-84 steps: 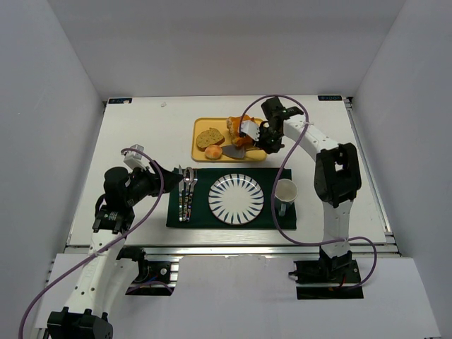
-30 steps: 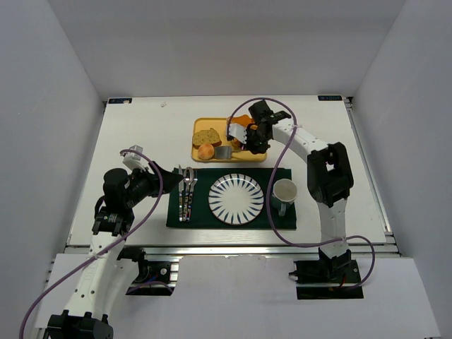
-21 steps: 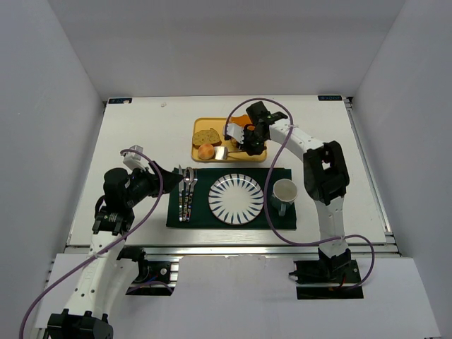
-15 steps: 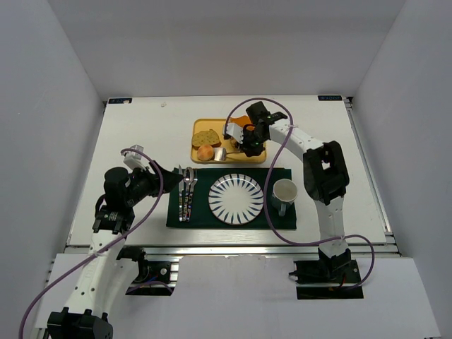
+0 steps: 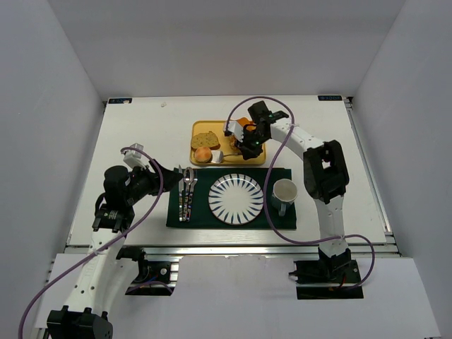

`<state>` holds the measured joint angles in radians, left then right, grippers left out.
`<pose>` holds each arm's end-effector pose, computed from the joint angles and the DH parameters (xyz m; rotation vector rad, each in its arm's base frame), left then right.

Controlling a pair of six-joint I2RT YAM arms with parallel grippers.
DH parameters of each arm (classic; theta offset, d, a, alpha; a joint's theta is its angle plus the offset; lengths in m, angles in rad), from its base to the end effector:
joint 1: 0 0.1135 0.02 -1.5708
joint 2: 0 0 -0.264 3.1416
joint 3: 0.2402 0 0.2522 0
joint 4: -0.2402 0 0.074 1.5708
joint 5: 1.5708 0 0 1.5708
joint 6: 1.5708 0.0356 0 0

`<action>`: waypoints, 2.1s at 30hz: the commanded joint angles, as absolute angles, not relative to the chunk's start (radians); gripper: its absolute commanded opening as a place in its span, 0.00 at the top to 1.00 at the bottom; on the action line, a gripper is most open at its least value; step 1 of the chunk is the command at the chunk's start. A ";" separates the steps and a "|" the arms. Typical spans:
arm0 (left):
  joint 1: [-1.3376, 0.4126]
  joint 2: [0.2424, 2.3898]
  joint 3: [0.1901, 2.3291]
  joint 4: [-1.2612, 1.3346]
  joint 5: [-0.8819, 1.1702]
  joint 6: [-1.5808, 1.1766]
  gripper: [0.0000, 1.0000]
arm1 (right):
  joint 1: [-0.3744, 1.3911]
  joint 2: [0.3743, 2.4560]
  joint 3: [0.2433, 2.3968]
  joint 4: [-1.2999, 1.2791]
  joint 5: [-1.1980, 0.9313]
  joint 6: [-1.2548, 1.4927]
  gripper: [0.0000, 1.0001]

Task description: Place the bread

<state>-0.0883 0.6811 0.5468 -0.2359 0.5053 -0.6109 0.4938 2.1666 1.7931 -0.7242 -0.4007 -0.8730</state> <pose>0.1616 -0.0316 0.2683 -0.1736 2.0048 -0.9453 0.4044 0.2335 0.2034 -1.7256 1.9193 0.3970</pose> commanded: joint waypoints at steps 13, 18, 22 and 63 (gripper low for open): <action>-0.092 0.669 0.588 -0.242 0.503 -0.618 0.32 | 0.457 2.092 1.821 -0.773 -0.534 -0.874 1.00; -0.092 0.664 0.583 -0.244 0.503 -0.617 0.32 | 0.453 2.000 1.729 -0.775 -0.538 -0.920 1.00; -0.092 0.661 0.578 -0.242 0.505 -0.617 0.32 | 0.440 1.938 1.668 -0.781 -0.540 -0.969 1.00; -0.092 0.646 0.574 -0.247 0.502 -0.624 0.32 | 0.348 1.531 1.081 -0.325 -0.454 -1.595 1.00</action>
<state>-0.0883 0.6571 0.5549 -0.2550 0.5053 -0.6228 0.3481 1.5669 1.0817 -0.4129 -0.4358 -1.5475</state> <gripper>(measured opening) 0.683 0.220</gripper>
